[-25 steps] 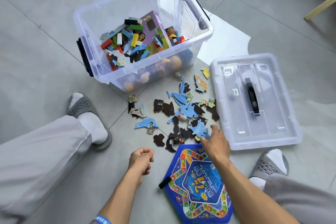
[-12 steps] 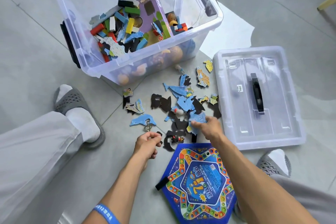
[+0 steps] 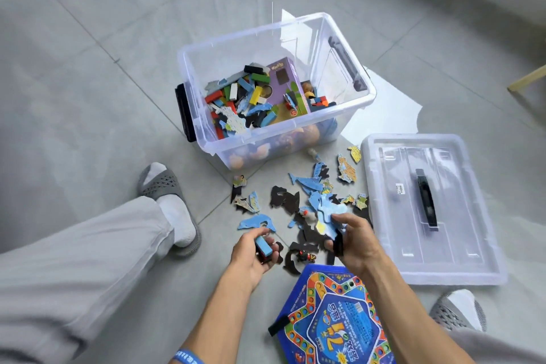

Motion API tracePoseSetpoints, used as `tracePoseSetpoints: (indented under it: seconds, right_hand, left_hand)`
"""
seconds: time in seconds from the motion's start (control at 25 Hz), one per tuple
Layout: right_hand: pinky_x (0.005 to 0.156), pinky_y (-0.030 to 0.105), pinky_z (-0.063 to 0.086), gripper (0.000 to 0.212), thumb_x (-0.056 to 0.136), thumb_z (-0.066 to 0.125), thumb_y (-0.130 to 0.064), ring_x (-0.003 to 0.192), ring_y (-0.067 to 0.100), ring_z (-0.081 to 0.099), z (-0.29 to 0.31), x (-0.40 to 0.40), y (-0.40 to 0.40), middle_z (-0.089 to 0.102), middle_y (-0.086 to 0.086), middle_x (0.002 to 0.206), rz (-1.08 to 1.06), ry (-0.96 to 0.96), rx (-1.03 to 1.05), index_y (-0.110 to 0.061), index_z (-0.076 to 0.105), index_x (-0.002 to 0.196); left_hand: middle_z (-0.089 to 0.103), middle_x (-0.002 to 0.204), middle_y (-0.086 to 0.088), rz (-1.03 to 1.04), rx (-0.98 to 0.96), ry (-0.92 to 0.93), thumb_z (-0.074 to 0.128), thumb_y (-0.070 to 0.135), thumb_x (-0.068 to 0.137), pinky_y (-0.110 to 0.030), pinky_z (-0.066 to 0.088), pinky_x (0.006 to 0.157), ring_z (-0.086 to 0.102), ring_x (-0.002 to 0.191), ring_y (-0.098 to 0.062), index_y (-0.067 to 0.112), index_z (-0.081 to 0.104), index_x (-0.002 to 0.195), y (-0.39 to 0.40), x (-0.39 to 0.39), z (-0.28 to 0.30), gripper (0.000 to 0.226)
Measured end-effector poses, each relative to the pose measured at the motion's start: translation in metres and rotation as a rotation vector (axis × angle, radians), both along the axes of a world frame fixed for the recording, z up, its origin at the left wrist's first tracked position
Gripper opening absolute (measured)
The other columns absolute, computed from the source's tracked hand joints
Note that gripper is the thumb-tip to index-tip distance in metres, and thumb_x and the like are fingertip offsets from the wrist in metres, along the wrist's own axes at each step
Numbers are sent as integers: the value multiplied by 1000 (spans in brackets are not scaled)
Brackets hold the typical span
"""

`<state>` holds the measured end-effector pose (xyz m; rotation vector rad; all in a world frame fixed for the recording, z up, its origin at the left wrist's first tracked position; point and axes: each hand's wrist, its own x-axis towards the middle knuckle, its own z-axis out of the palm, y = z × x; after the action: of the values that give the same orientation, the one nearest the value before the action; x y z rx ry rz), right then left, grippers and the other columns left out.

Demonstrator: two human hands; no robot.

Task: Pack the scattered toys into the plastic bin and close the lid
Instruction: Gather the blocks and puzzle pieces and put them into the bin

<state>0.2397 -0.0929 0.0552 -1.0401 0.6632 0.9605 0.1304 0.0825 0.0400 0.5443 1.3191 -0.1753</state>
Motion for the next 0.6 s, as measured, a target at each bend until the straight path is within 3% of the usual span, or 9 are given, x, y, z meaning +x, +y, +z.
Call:
tracePoseSetpoints:
  seconds: [0.2,0.28,0.36,0.4,0.48,0.6]
  right_hand:
    - [55,32,55,16,91,48,-8,70,25,61,106,58,86,56,12,92,-13,-143,123,-2,58,103]
    - [78,41,55,28,96,48,-22,88,31,63,151,100,117,58,17,102,-1,-204,211,1,55,110]
    - [92,48,47,51,96,48,-42,111,36,57,180,129,134,54,21,121,141,-244,96,-1,44,126]
    - [94,48,45,58,95,48,-46,117,36,55,183,134,135,51,20,128,199,-290,-20,-2,42,132]
    - [89,43,47,41,96,50,-41,110,30,59,161,122,118,55,13,125,196,-438,-243,-7,53,120]
    - [70,36,49,16,95,54,-23,84,24,62,77,57,63,66,11,103,229,-508,-453,-10,64,97]
  left_hand:
    - [58,84,-10,145,-25,-435,46,21,96,-31,51,61,58,74,-21,9,60,93,47,73,103,18]
    - [60,97,-14,90,34,-616,42,42,97,-45,48,84,61,98,-31,6,56,116,75,108,152,43]
    - [57,123,-16,-96,186,-598,38,59,94,-57,31,102,51,122,-35,9,43,139,95,127,179,67]
    - [52,135,-15,-146,268,-550,39,58,94,-56,29,105,47,128,-34,12,38,144,99,129,180,68]
    - [54,135,-11,-137,382,-471,47,46,96,-45,43,94,53,121,-28,15,47,138,90,114,157,53]
    - [68,104,-9,-191,382,-237,54,26,93,-31,48,68,63,84,-21,15,63,111,46,62,76,23]
